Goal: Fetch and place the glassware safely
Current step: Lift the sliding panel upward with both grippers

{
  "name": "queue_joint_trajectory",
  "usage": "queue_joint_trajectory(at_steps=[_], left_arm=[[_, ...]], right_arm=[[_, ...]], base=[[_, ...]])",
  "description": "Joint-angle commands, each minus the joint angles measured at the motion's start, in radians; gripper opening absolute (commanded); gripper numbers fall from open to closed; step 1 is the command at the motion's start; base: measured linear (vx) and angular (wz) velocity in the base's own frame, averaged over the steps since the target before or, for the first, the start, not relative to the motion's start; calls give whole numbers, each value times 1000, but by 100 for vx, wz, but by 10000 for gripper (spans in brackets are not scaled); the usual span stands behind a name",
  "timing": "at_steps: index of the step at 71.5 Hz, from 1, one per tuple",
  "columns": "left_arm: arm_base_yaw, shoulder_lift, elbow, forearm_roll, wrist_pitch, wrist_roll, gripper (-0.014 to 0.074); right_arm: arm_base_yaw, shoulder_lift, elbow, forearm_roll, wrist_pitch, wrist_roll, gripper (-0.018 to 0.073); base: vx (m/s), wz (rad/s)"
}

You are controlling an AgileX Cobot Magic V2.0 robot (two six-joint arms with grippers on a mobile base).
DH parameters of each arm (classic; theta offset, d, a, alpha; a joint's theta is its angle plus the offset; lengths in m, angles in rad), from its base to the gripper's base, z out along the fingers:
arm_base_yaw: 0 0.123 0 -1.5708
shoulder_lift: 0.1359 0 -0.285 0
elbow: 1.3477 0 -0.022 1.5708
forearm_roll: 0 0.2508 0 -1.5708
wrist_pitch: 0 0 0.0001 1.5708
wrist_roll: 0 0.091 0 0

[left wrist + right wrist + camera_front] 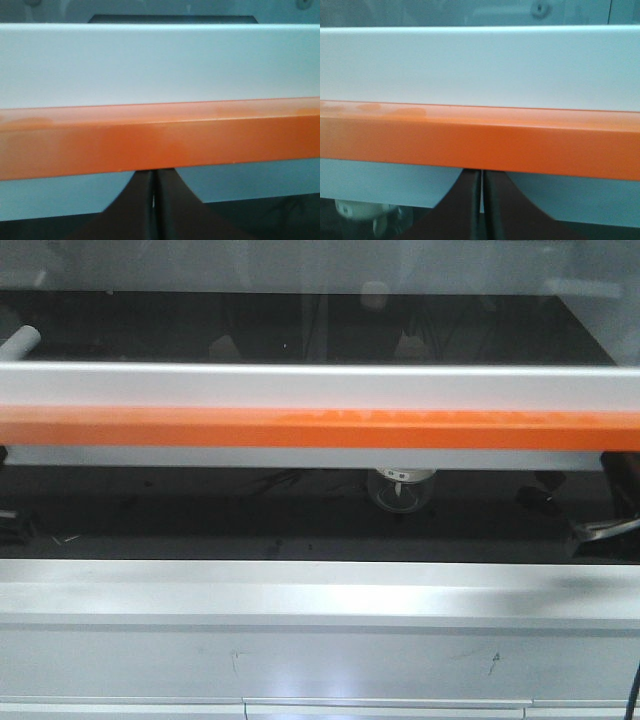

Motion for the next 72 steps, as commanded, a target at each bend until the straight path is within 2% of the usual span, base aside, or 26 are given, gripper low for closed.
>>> queue_joint_trajectory(at_steps=[1,31,49,54,62,72], left_arm=[[-6,-66,-105,-20,-189,-2,-7],[-7,-219,-194,-20,76,-2,-7],[-17,-426,-190,-20,388,-1,-7],[-32,-482,-163,-20,421,6,-7],[-51,-566,-80,-25,428,6,-7],[-56,-667,20,-30,501,7,-7]], right_arm=[[-6,-51,-80,-17,-141,-7,-1],[-6,-233,-195,-27,191,-1,-1],[-6,-460,-192,-28,550,18,-1],[-6,-530,-169,-28,618,13,-1],[-6,-640,-102,-27,647,8,-1],[-6,-771,-32,26,727,8,-1]], base=[[0,0],[0,0],[0,0],[0,0],[0,0],[0,0]])
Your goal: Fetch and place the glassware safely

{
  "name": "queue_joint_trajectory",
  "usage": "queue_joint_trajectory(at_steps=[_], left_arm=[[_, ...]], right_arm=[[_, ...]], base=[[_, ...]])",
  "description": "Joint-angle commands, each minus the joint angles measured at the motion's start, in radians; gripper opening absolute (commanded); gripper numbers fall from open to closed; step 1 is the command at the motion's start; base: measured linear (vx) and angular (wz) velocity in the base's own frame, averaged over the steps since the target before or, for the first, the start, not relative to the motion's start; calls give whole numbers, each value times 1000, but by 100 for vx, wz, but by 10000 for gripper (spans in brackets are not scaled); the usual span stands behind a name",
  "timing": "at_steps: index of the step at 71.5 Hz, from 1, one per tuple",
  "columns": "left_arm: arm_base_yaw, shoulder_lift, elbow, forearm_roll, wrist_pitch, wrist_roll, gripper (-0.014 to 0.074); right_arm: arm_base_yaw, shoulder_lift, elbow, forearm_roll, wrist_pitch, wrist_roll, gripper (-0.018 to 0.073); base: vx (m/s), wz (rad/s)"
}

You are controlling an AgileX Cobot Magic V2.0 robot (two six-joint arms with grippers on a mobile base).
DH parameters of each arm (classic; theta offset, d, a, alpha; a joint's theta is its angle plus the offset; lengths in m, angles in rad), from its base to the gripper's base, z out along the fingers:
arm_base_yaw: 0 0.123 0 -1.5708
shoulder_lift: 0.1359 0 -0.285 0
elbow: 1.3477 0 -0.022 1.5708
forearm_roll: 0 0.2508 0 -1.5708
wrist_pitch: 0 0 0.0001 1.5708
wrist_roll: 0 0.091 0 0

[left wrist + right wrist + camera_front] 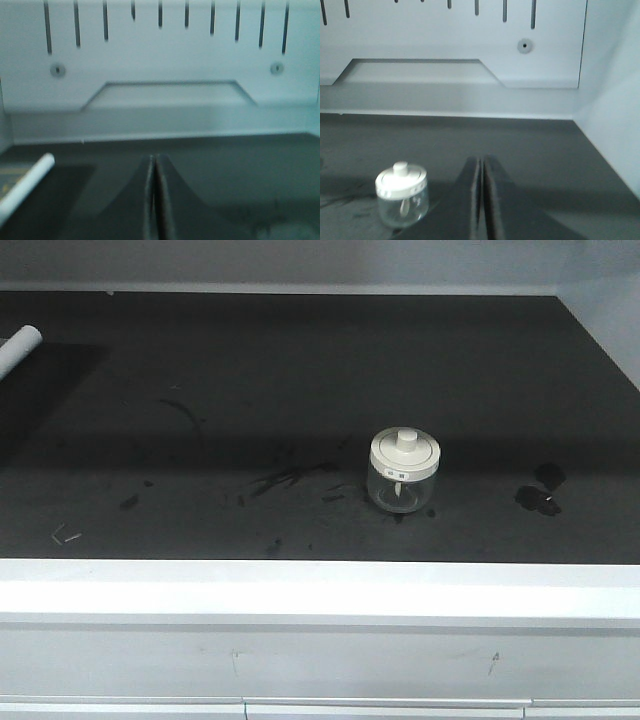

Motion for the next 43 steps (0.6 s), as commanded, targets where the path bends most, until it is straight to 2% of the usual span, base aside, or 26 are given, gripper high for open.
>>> queue_joint_trajectory(at_steps=[1,13,26,43], left_arm=[[-9,-45,28,-14,0,0,-7],[-9,-99,71,-15,123,0,-7],[-9,-99,80,-51,142,0,-7],[-9,-99,122,-49,35,0,-7]], right_arm=[[-6,-65,9,26,7,-6,-1],[-6,-115,12,33,137,-48,-1],[-6,-115,13,60,208,-59,-1],[-6,-115,13,69,185,-88,-1]], base=[[0,0],[0,0],[0,0],[0,0]])
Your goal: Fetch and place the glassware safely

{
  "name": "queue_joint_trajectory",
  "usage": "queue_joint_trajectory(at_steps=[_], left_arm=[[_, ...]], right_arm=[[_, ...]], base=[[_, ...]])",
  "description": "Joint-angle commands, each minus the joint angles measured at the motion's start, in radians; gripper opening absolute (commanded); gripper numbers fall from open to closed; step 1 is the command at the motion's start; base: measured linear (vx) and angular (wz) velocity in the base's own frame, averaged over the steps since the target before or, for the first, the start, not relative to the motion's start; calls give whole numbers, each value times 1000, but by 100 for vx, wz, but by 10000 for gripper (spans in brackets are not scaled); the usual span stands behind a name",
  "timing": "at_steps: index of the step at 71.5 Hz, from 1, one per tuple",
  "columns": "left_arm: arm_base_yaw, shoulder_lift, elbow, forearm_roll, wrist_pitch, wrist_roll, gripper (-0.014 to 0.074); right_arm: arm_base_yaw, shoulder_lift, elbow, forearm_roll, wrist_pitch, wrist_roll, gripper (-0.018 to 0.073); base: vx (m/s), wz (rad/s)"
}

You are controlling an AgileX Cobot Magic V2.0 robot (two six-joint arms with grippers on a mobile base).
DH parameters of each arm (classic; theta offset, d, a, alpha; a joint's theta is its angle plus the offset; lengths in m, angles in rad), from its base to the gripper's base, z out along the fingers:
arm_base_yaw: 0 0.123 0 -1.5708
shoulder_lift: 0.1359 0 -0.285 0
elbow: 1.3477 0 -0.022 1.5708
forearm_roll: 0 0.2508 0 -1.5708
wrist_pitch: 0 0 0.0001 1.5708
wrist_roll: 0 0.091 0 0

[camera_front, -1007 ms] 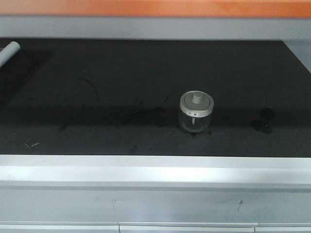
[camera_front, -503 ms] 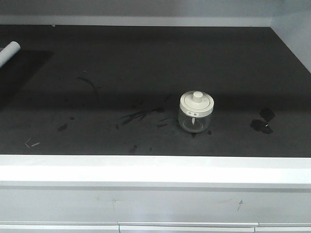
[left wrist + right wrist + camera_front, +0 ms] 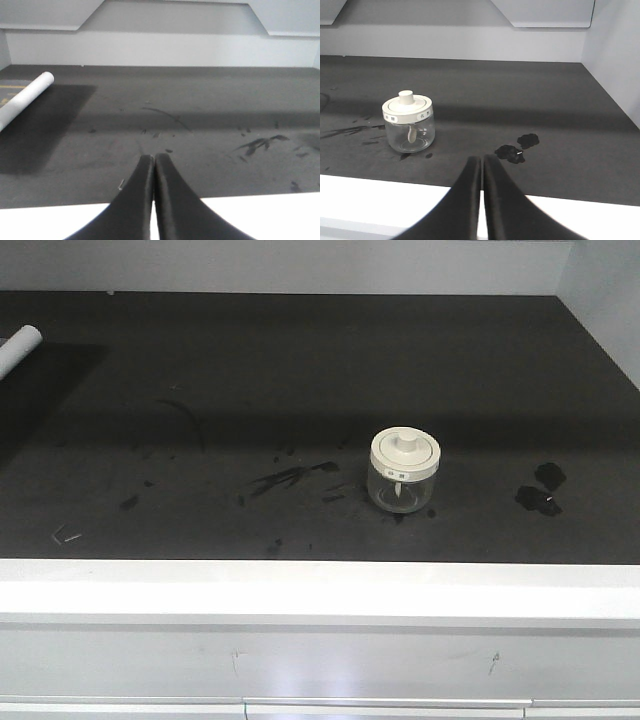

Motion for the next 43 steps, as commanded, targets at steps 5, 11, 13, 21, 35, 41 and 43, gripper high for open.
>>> queue_joint_trajectory(at_steps=[5,11,13,21,35,41,43], left_arm=[[-9,10,-20,-9,-124,-1,-7],[-9,10,-20,-9,-120,-1,-7],[-9,10,-20,-9,-120,-1,-7],[-9,10,-20,-9,-120,-1,-7],[-9,10,-20,-9,-120,-1,-7],[-9,10,-20,-9,-120,-1,-7],[-9,10,-20,-9,-120,-1,-7]], right_arm=[[-6,12,-26,3,-108,-12,0],[-6,12,-26,6,-123,-6,11],[-6,12,-26,9,-124,-6,17],[-6,13,-26,48,-138,-7,88],[47,79,-26,53,-176,-24,329],[79,141,-26,54,-235,-26,424],[88,166,-26,54,-266,-26,441]], base=[[0,0],[0,0],[0,0],[0,0],[0,0],[0,0],[0,0]])
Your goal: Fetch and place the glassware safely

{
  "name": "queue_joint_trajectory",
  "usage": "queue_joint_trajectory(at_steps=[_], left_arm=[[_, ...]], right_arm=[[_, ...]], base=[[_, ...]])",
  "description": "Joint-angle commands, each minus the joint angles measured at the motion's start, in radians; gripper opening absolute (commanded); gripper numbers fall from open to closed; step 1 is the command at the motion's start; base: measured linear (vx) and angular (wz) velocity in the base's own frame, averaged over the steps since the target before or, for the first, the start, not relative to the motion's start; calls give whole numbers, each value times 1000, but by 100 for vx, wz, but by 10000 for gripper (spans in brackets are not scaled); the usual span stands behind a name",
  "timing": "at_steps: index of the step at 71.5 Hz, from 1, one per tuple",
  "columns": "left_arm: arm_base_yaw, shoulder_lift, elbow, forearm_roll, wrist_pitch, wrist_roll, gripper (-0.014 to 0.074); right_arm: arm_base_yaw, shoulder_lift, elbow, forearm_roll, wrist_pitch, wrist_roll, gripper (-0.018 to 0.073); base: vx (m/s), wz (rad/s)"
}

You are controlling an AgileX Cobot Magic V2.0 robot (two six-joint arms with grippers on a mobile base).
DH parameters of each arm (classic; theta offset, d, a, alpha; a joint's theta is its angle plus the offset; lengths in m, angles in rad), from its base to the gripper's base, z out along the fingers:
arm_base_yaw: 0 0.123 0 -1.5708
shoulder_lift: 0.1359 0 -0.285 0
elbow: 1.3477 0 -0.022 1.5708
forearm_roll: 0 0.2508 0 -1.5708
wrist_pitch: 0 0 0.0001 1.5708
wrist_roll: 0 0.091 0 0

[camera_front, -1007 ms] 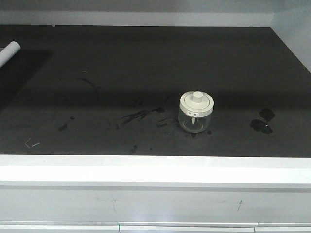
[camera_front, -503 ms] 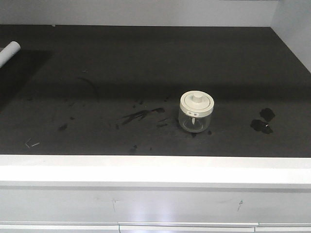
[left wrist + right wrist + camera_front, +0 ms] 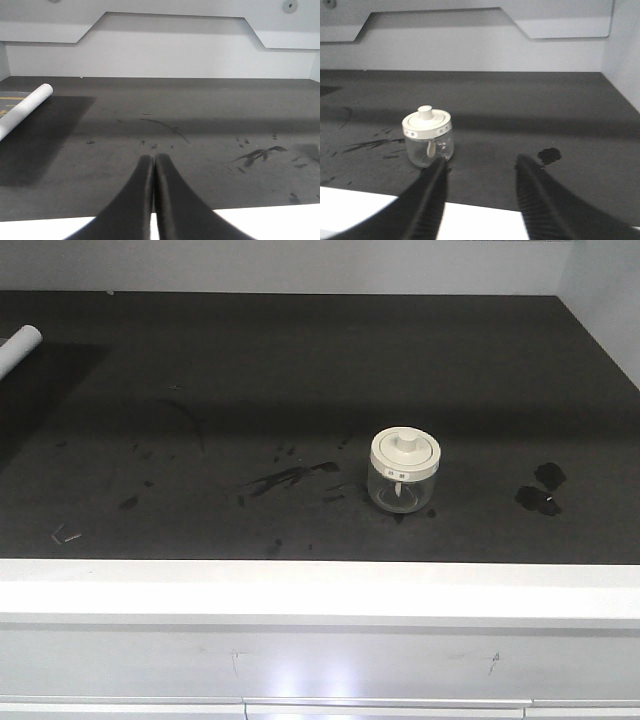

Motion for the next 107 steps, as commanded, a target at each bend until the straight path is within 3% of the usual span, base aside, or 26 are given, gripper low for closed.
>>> queue_joint_trajectory(at_steps=[1,15,44,54,69,86,107], left_arm=[[-9,10,-26,-8,-79,-1,-7],[-9,10,-26,-8,-79,-1,-7],[-9,10,-26,-8,-79,-1,-7],[-9,10,-26,-8,-79,-1,-7],[-9,10,-26,-8,-79,0,-7],[-9,10,-26,-8,-79,0,-7],[-9,10,-26,-8,-79,0,-7]], right_arm=[[33,94,-26,3,-160,-11,455],[79,342,-49,2,-424,-10,487],[253,976,-342,-18,-725,-11,479],[264,1131,-432,-28,-803,-10,479],[263,1315,-472,66,-972,-6,467],[263,1472,-481,56,-1068,-6,439],[263,1587,-556,26,-1018,-6,414]], base=[[0,0],[0,0],[0,0],[0,0],[0,0],[0,0],[0,0]])
